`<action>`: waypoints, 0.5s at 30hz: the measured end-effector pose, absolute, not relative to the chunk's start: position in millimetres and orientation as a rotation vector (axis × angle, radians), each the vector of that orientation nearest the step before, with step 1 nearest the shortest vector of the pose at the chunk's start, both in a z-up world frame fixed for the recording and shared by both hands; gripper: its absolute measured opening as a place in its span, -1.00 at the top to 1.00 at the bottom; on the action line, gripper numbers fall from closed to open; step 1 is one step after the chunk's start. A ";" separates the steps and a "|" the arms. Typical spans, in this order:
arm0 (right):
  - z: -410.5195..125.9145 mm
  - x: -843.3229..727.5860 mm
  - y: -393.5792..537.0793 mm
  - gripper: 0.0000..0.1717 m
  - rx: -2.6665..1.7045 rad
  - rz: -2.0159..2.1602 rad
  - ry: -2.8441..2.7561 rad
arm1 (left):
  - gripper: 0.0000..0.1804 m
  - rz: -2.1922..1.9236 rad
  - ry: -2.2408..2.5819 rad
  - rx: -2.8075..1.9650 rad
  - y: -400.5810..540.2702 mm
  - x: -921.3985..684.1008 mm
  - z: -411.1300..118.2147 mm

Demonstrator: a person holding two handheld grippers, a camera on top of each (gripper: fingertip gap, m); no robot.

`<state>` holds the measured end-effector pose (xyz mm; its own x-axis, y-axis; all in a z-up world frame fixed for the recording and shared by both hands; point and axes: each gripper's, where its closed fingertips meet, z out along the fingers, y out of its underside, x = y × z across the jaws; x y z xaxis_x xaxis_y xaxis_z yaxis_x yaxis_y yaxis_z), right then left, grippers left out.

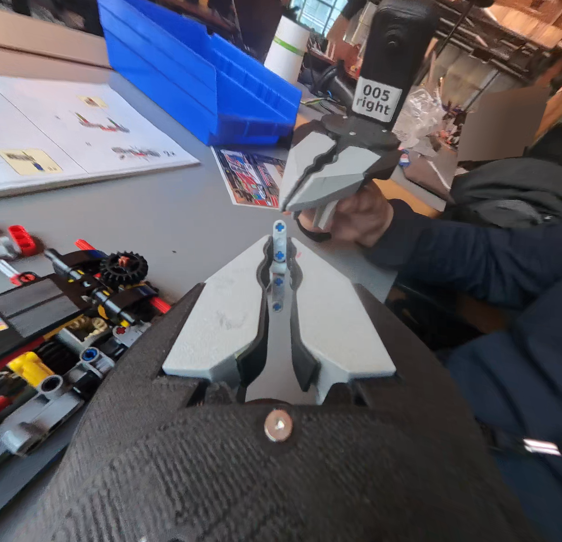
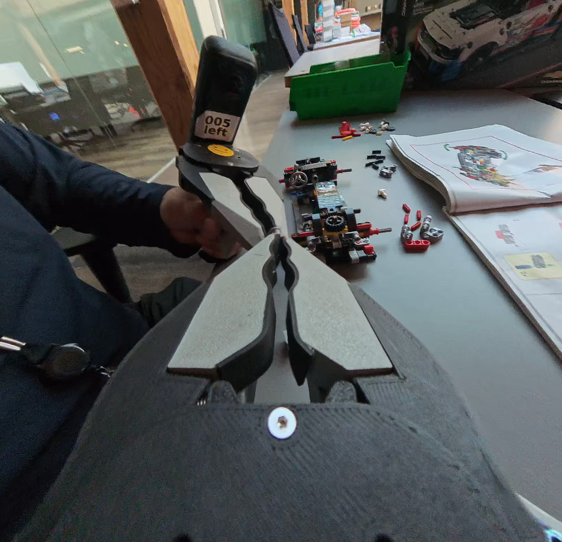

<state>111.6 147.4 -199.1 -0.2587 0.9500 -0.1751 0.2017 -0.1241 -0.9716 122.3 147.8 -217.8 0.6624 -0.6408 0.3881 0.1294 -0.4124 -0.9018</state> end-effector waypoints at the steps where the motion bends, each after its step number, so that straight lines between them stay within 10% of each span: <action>1: -200.5 112.2 150.6 1.00 -1.333 1.437 -1.475 | 0.95 -0.865 0.413 -1.775 148.1 120.6 -213.4; 15: -236.1 112.4 192.9 1.00 -1.372 0.933 -1.524 | 0.95 -0.690 0.657 -2.094 128.2 102.9 -255.1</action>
<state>112.4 192.9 -236.1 -0.0252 0.9931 0.1142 0.3500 0.1158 -0.9296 102.9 128.2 -255.1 0.7142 -0.6569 0.2419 -0.2103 -0.5309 -0.8209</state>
